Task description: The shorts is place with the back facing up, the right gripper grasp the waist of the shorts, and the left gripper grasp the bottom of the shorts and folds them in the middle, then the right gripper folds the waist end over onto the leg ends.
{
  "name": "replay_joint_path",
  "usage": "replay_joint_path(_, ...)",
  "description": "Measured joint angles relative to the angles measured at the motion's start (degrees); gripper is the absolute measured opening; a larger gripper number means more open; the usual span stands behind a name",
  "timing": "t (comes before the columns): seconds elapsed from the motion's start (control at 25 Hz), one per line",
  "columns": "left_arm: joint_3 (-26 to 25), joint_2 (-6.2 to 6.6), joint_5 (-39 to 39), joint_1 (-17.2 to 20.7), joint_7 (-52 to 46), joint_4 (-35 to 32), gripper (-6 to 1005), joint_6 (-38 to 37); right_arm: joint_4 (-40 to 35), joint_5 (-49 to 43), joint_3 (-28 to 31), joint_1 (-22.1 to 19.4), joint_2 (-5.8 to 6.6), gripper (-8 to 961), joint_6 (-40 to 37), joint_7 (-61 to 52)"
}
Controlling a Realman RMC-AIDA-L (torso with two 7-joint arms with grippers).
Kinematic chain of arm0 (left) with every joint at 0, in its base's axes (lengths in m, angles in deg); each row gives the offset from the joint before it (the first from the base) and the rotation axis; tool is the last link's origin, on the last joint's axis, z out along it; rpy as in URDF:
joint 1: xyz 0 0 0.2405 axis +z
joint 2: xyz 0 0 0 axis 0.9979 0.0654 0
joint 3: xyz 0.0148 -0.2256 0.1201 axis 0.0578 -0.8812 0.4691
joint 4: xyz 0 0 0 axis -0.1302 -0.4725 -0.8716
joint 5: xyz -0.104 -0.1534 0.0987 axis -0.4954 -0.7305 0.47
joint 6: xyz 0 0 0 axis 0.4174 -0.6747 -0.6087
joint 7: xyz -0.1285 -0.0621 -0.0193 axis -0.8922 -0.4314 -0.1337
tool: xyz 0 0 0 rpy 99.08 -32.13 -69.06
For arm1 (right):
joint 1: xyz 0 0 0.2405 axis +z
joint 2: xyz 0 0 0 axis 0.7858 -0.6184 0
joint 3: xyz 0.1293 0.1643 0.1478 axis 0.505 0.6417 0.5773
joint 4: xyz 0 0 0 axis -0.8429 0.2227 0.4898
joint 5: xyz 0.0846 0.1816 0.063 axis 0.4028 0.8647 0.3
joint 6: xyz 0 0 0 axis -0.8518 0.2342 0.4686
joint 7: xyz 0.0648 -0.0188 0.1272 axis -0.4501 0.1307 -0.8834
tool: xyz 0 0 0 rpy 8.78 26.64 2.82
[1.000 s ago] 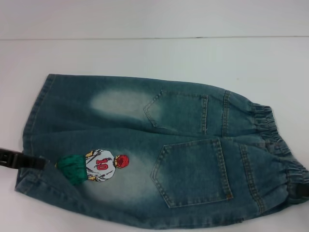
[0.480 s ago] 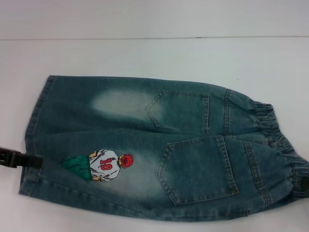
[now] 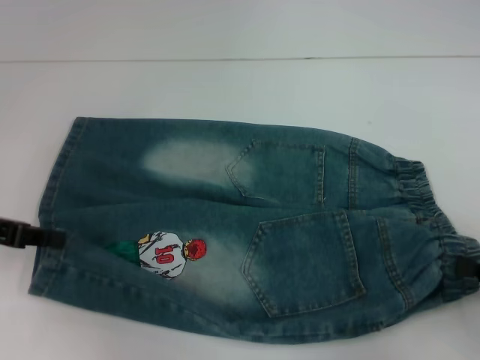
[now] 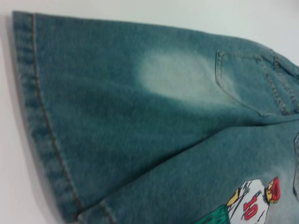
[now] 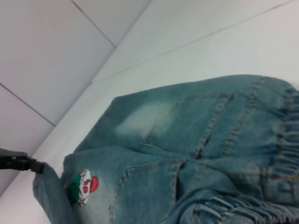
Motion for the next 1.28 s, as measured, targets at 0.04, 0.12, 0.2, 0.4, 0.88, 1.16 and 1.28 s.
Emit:
replay_joint_path(0.04, 0.0, 0.05, -0.4, -0.2, 0.1, 0.1, 46, 0.0, 0.0, 0.0, 0.0, 0.4, 0.0, 50, -0.1, 0.0)
replay_joint_path(0.12, 0.1, 0.12, -1.2, -0.5, 0.1, 0.2, 46, 0.1, 0.0, 0.0, 0.0, 1.1, 0.15, 50, -0.2, 0.0)
replay_joint_path(0.2, 0.1, 0.21, -1.8, -0.9, 0.1, 0.3, 46, 0.2, 0.0, 0.0, 0.1, 1.9, 0.35, 50, -0.3, 0.0)
replay_joint_path(0.4, 0.0, 0.33, -2.7, -2.5, -0.1, 0.4, 45, 0.4, -1.2, 0.3, 0.2, 4.0, 0.53, 50, -0.1, -0.3)
replay_joint_path(0.88, -0.8, 1.48, -6.8, -3.9, -1.3, 0.6, 45, 4.5, -3.4, 5.2, -0.1, 7.8, 1.92, 51, 2.4, -1.4)
replay_joint_path(1.16, -0.9, 1.56, -9.4, -6.1, -2.1, 1.3, 45, 9.4, -5.5, 5.8, -0.2, 11.5, 2.13, 51, 6.9, -2.4)
replay_joint_path(1.28, -0.2, 1.54, -11.1, -7.4, -2.5, 1.9, 45, 11.9, -5.8, 5.9, -0.2, 13.0, 2.25, 51, 10.3, -3.2)
